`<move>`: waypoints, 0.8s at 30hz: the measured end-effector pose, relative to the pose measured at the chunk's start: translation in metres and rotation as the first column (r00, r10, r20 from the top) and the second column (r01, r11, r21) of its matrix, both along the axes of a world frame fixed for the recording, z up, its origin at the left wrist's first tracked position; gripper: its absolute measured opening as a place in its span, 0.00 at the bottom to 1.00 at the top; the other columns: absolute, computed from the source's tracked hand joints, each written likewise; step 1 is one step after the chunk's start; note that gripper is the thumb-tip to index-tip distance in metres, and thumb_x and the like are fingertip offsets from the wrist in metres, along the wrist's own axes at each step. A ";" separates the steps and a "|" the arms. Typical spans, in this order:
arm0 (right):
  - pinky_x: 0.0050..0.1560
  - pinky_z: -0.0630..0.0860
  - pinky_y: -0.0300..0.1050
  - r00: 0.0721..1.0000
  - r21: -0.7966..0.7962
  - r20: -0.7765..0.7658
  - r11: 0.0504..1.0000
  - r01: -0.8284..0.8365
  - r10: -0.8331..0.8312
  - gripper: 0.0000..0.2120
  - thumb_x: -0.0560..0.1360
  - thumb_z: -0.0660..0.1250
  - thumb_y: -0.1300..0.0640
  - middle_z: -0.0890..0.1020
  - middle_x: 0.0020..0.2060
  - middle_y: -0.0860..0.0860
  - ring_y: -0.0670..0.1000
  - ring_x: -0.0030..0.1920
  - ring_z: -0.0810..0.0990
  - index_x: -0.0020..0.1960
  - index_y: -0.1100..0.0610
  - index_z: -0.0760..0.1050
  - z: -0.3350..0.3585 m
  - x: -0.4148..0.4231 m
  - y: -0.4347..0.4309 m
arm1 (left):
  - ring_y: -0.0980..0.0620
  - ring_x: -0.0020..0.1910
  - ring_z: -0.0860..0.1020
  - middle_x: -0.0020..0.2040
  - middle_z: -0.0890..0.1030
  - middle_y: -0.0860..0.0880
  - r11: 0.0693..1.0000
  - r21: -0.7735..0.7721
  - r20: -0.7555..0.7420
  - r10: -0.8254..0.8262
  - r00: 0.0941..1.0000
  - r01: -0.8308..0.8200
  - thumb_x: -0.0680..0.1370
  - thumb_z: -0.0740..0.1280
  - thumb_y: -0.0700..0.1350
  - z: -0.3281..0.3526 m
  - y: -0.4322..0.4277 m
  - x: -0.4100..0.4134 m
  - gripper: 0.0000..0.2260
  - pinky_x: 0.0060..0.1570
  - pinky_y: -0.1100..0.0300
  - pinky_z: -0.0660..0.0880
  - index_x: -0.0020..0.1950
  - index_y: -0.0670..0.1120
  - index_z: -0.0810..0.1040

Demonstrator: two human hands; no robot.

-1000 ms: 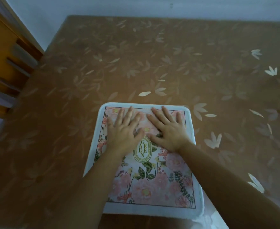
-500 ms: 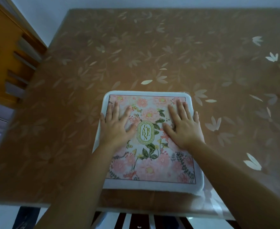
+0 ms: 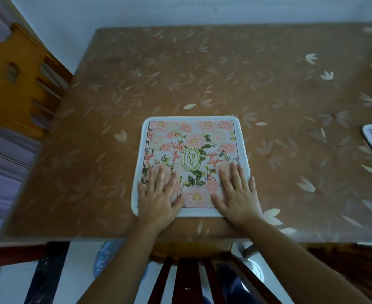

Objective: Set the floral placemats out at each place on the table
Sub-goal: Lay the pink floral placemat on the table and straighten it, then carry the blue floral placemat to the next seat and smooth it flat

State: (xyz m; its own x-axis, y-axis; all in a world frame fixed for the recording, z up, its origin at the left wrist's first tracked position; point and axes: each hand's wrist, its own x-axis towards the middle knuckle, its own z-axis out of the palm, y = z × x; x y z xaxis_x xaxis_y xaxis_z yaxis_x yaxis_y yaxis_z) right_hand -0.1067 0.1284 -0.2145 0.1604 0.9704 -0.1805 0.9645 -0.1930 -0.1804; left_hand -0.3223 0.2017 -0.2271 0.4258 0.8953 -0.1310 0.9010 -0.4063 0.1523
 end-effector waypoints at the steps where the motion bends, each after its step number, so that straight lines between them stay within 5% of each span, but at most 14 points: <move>1: 0.70 0.37 0.57 1.000 -0.010 0.007 1.000 0.001 -0.001 0.34 0.71 0.36 0.33 0.35 0.73 0.56 0.56 0.72 0.32 0.70 0.49 0.29 0.000 -0.004 -0.007 | 0.46 0.72 0.34 0.73 0.36 0.50 1.000 0.000 0.008 0.007 1.000 -0.007 0.75 0.46 0.65 0.001 -0.007 -0.001 0.28 0.68 0.40 0.39 0.69 0.61 0.35; 5: 0.71 0.39 0.58 1.000 -0.038 0.010 0.999 0.015 -0.015 0.34 0.69 0.28 0.33 0.37 0.73 0.56 0.57 0.71 0.33 0.69 0.51 0.29 0.001 -0.019 -0.025 | 0.45 0.72 0.34 0.74 0.38 0.49 1.000 -0.003 0.011 0.029 1.000 -0.029 0.75 0.44 0.64 0.005 -0.028 0.001 0.27 0.68 0.43 0.35 0.70 0.60 0.38; 12: 0.71 0.38 0.59 0.995 -0.078 -0.098 0.997 0.000 -0.008 0.34 0.76 0.48 0.37 0.39 0.74 0.56 0.56 0.72 0.33 0.73 0.51 0.37 0.009 -0.033 -0.043 | 0.45 0.70 0.30 0.74 0.35 0.47 0.983 -0.184 -0.040 -0.002 0.999 -0.006 0.78 0.44 0.62 0.019 -0.049 0.010 0.27 0.68 0.40 0.38 0.71 0.56 0.34; 18: 0.71 0.42 0.63 0.991 -0.043 -0.131 0.999 -0.003 -0.003 0.31 0.76 0.53 0.41 0.53 0.75 0.52 0.54 0.74 0.47 0.73 0.53 0.46 0.044 -0.016 -0.062 | 0.48 0.73 0.53 0.74 0.59 0.47 0.998 -0.066 0.212 0.003 0.977 0.011 0.78 0.54 0.55 0.059 -0.073 0.034 0.25 0.71 0.49 0.50 0.72 0.46 0.56; 24: 0.70 0.45 0.64 1.000 0.096 -0.012 0.995 0.004 -0.003 0.26 0.76 0.55 0.46 0.61 0.71 0.53 0.54 0.73 0.52 0.71 0.54 0.53 0.095 0.025 -0.092 | 0.43 0.67 0.67 0.66 0.72 0.43 0.977 0.153 0.277 -0.184 0.943 0.146 0.74 0.66 0.47 0.095 -0.109 0.081 0.21 0.66 0.46 0.62 0.65 0.42 0.70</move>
